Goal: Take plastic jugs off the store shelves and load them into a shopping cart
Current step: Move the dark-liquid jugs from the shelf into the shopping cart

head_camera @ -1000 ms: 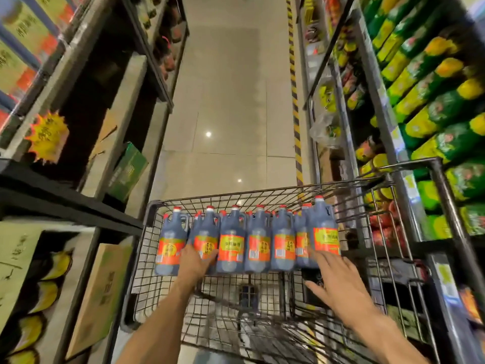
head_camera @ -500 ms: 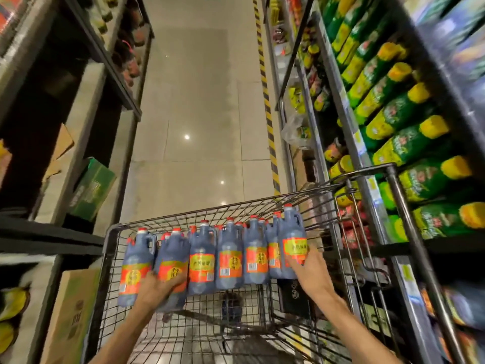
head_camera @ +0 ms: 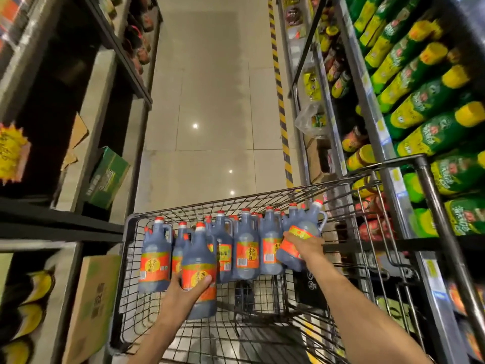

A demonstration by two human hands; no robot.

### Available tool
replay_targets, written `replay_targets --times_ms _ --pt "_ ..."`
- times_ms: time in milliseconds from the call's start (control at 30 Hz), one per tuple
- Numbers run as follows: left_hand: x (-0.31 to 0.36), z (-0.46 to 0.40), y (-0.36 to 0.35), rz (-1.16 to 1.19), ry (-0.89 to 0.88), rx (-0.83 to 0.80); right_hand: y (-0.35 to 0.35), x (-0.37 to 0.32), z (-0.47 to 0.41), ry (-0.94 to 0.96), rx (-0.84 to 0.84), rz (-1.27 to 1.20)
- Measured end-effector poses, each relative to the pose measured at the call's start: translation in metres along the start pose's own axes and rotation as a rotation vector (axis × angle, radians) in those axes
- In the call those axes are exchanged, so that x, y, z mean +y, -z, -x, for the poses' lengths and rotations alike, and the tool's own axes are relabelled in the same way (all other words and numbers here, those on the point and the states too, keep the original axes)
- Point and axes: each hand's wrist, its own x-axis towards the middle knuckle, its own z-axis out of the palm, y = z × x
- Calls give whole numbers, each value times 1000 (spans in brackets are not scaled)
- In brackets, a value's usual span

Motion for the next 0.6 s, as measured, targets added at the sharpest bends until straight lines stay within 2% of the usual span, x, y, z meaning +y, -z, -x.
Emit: replay_targets --times_ms 167,333,467,600 --pt "0 3 7 -7 -15 -28 -1 9 2 73 6 -122" --pt "2 7 23 -45 -71 -69 0 36 24 176 -98 -188" --pt "15 23 33 -96 -196 -128 -6 71 28 280 -154 -208" --pt "30 44 42 -194 -338 -206 13 75 129 397 -218 -249"
